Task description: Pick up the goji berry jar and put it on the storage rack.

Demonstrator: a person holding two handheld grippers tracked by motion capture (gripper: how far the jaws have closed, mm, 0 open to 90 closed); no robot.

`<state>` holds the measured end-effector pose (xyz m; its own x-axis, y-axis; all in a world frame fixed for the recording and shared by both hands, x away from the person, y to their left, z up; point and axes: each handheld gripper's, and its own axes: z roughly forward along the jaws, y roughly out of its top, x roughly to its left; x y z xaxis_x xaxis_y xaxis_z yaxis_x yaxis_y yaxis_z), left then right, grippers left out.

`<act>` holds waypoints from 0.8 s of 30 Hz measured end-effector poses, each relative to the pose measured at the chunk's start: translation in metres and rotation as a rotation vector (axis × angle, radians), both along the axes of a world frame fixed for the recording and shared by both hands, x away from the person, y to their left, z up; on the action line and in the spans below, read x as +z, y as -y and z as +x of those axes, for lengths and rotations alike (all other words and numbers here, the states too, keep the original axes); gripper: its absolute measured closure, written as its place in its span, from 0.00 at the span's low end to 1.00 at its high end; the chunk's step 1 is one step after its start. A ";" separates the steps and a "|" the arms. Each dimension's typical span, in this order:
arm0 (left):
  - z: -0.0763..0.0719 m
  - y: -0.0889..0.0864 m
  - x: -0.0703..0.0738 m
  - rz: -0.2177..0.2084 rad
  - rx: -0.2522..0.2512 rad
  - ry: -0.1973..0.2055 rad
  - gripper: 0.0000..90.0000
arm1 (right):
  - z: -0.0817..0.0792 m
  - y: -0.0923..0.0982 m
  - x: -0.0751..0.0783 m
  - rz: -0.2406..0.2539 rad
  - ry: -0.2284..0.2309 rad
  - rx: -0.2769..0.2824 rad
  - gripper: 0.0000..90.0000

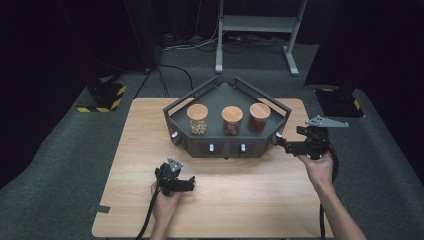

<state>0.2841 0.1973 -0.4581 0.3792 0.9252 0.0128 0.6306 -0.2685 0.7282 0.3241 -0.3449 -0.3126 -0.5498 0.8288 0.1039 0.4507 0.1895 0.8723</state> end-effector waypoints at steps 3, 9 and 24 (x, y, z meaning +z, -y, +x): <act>0.000 0.000 0.000 0.000 0.000 0.000 0.02 | -0.002 0.001 -0.002 -0.002 0.003 -0.004 0.06; 0.000 0.000 0.000 0.000 0.000 0.000 0.02 | -0.006 0.001 -0.007 -0.023 0.005 -0.012 0.06; 0.000 0.000 0.000 0.000 0.000 0.000 0.02 | -0.012 0.002 -0.018 -0.025 -0.002 -0.014 0.06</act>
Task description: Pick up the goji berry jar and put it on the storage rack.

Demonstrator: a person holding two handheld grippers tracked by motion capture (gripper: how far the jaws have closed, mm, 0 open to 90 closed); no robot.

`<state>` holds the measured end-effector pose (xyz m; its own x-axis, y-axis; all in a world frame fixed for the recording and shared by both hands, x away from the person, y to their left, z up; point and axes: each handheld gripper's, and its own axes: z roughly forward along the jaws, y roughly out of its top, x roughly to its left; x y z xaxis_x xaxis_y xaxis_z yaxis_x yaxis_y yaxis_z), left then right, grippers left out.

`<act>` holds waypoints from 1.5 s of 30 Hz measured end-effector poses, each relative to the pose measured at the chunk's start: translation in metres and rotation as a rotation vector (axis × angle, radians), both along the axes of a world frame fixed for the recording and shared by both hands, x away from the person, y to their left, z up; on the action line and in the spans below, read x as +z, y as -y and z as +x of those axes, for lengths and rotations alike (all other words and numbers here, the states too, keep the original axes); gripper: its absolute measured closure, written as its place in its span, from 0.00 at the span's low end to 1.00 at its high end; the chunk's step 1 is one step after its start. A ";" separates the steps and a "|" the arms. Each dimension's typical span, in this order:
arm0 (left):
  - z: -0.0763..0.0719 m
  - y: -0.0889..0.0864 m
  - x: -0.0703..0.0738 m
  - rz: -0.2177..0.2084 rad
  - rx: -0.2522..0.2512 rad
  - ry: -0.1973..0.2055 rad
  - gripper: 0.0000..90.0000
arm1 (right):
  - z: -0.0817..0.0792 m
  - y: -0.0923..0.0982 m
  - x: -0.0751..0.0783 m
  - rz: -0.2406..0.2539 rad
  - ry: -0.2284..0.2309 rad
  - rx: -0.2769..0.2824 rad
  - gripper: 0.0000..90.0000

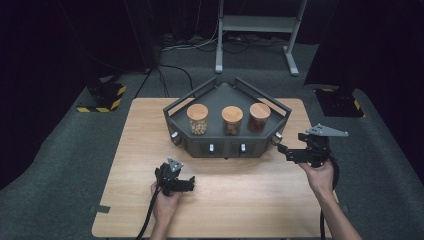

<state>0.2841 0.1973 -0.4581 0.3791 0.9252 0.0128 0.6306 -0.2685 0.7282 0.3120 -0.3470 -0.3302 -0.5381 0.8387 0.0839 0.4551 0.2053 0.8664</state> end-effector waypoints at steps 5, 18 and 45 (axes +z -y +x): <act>0.000 0.000 0.000 0.000 0.000 0.000 0.02 | -0.002 -0.001 -0.003 -0.005 0.002 0.003 0.06; 0.000 0.000 0.000 0.000 0.000 0.000 0.02 | -0.005 0.000 -0.016 0.005 -0.012 -0.003 0.06; 0.000 0.000 0.000 0.000 0.000 0.000 0.02 | -0.007 -0.010 -0.034 -0.016 -0.031 0.007 0.06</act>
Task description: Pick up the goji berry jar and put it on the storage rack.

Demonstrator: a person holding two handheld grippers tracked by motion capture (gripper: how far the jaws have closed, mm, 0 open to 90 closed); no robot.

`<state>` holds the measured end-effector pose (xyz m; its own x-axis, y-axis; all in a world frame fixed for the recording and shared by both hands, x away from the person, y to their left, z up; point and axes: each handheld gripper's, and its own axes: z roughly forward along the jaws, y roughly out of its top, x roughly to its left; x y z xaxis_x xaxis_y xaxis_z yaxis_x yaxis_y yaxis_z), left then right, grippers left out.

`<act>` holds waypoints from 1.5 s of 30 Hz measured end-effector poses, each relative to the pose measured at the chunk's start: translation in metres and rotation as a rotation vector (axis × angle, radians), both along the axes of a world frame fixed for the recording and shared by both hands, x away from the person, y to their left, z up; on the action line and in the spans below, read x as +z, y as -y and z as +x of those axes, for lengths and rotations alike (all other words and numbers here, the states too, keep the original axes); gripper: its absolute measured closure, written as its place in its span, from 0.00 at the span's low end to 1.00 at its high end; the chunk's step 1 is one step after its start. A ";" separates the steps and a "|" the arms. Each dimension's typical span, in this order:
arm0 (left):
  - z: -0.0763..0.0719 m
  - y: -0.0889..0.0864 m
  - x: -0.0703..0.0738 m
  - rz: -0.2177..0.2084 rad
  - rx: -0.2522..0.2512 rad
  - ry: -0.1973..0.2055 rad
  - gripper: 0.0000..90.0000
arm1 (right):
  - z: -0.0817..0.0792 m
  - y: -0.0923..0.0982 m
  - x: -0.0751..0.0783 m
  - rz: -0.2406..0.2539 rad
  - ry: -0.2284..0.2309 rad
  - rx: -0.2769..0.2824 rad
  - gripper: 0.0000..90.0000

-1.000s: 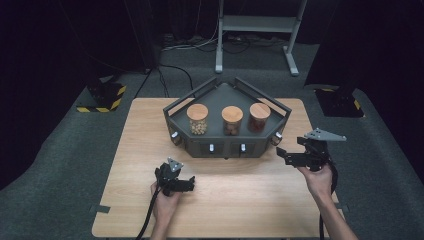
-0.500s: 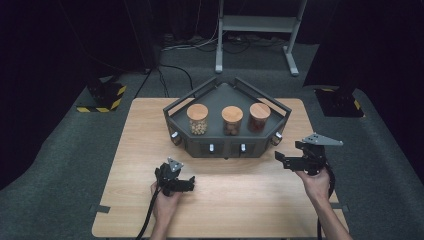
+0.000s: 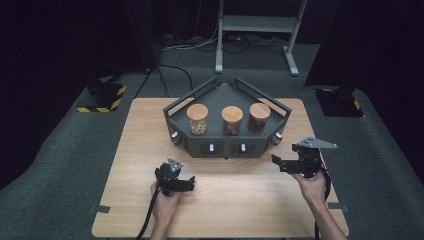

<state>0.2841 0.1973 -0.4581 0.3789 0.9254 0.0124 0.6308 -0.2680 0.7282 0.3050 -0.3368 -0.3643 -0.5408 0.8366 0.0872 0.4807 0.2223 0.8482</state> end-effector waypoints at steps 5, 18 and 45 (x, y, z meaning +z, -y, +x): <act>0.000 0.000 0.000 0.000 0.000 0.000 0.02 | -0.001 -0.002 -0.004 -0.006 -0.004 0.001 0.06; 0.000 0.000 0.000 0.000 0.000 0.000 0.02 | 0.000 -0.006 -0.016 -0.007 -0.028 0.003 0.06; 0.000 0.000 0.000 0.000 0.000 0.000 0.02 | 0.002 -0.016 -0.033 -0.022 -0.061 0.020 0.06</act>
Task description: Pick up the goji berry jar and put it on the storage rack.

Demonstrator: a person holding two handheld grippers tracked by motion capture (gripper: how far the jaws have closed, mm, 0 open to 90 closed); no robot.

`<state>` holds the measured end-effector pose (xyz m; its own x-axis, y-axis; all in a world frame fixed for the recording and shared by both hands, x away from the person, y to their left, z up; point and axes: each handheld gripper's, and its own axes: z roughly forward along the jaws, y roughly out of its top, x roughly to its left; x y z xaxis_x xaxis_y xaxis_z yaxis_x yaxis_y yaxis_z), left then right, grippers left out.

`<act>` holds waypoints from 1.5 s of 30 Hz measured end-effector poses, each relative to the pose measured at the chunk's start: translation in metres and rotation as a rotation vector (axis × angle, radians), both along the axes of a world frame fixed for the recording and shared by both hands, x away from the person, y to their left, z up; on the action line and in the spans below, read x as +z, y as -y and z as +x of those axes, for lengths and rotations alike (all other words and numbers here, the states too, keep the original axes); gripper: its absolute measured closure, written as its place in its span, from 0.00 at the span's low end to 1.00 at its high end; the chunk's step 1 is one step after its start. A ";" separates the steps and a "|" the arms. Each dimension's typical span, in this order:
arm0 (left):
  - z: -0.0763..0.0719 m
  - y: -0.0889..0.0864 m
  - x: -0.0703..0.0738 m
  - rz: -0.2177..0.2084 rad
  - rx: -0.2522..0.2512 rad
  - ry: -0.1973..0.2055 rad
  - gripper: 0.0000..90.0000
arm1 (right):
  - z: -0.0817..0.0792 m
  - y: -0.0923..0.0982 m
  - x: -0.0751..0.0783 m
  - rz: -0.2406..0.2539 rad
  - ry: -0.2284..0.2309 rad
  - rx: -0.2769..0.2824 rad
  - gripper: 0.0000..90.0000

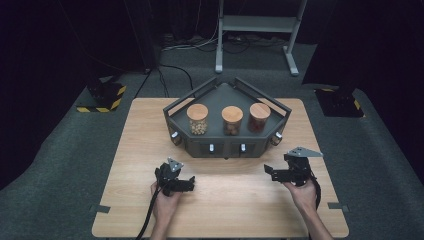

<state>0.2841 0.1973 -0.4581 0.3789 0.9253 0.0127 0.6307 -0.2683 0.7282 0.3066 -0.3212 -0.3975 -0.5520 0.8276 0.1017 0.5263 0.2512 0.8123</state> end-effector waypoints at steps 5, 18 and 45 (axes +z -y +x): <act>0.000 0.000 0.000 0.000 0.000 0.000 0.02 | 0.001 -0.002 -0.004 0.009 -0.008 0.002 0.06; 0.000 0.000 0.000 0.000 0.000 0.000 0.02 | 0.002 -0.006 -0.013 0.006 -0.027 -0.002 0.06; 0.000 0.000 0.000 -0.003 0.002 -0.001 0.02 | 0.013 -0.018 -0.028 -0.051 -0.092 -0.037 0.06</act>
